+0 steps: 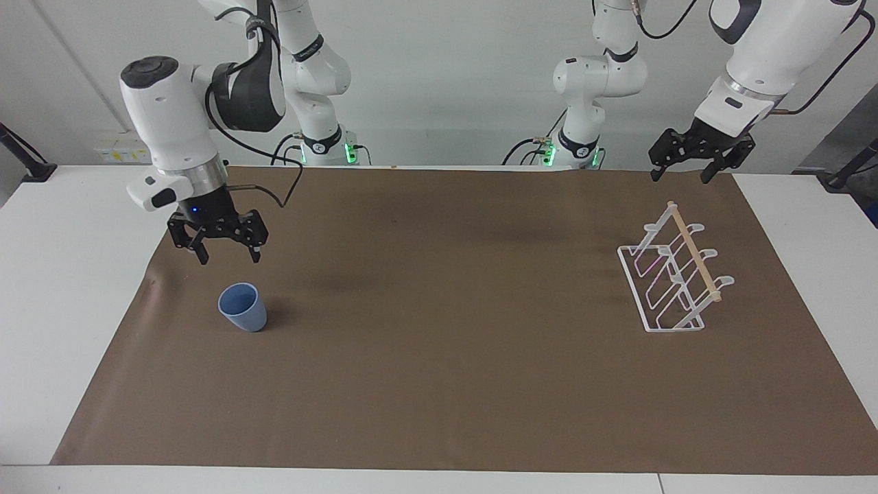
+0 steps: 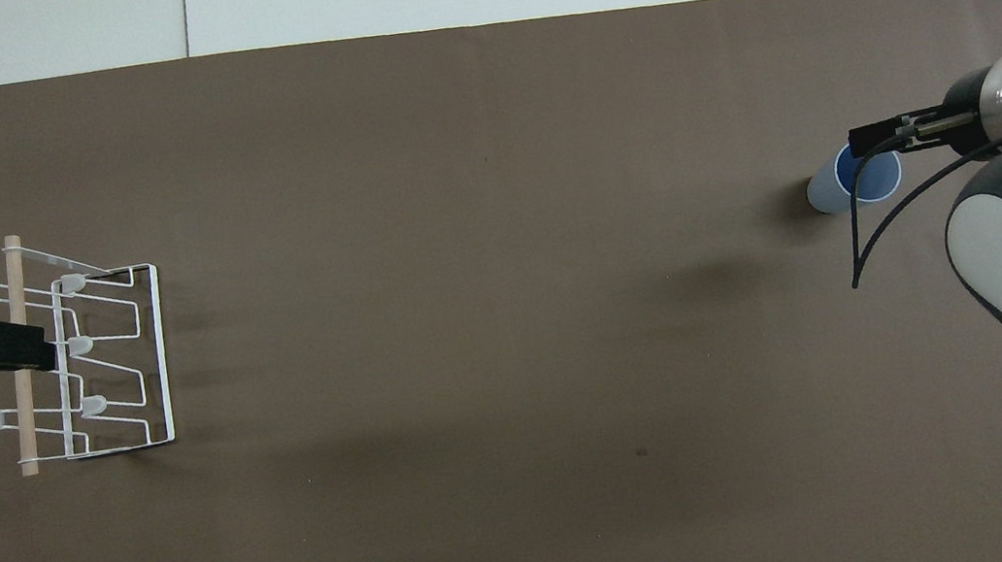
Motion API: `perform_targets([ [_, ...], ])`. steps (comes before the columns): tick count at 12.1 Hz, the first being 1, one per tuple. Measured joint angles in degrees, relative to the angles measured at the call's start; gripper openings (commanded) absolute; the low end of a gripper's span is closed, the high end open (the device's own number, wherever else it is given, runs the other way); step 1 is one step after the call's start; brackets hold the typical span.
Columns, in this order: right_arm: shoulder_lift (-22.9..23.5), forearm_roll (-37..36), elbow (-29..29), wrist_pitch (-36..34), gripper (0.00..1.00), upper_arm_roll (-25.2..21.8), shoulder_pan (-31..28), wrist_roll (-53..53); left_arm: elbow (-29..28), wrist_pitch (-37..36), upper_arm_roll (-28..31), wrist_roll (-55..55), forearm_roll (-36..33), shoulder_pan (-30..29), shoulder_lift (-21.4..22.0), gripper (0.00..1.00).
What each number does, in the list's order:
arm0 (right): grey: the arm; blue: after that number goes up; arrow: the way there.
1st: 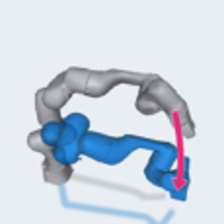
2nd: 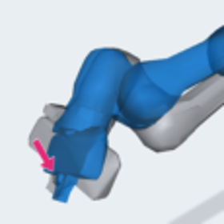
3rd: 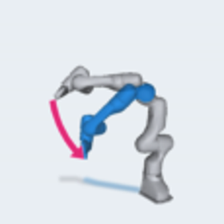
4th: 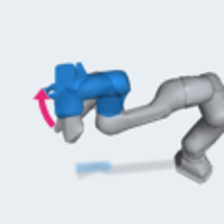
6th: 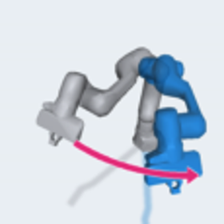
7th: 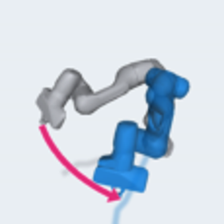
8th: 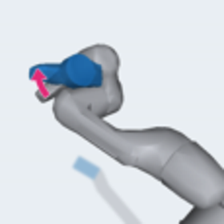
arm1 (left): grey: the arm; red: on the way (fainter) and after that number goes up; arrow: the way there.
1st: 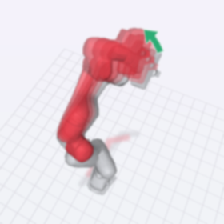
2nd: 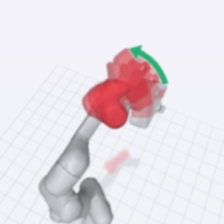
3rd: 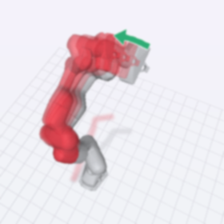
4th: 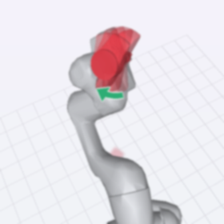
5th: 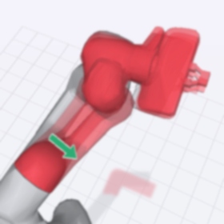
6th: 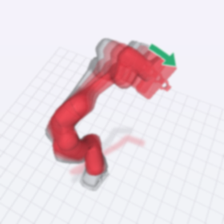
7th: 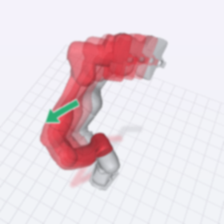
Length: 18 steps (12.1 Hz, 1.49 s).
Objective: Hang cup on cup holder
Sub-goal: 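Move the right gripper down over the light blue cup, then close the right gripper on the blue cup's rim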
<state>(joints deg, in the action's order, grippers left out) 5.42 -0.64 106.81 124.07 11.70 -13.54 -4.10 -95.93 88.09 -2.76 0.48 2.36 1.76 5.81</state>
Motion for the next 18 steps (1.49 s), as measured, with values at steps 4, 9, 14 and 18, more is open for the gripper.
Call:
perform_targets([
  [4, 4.35, 0.0, 3.21, 5.95, 1.0, -0.01, -0.04, 0.0, -0.39, -0.88, -0.21, 0.0, 0.0, 0.06, 0.21, 1.0],
  [9, 4.91, 0.0, 7.74, 9.81, 1.0, -0.01, -0.05, 0.0, -0.39, -0.89, 0.02, 0.0, -0.01, 0.0, 0.24, 1.0],
  [14, 5.3, 0.0, 9.9, 11.5, 0.88, -0.09, -0.16, 0.0, -0.41, -0.89, -0.01, 0.0, -0.01, 0.01, 0.26, 1.0],
  [18, 5.3, -0.01, 10.19, 11.71, 0.45, -0.16, -0.34, -0.15, -0.41, -0.89, -0.07, 0.0, -0.01, 0.01, 0.27, 1.0],
])
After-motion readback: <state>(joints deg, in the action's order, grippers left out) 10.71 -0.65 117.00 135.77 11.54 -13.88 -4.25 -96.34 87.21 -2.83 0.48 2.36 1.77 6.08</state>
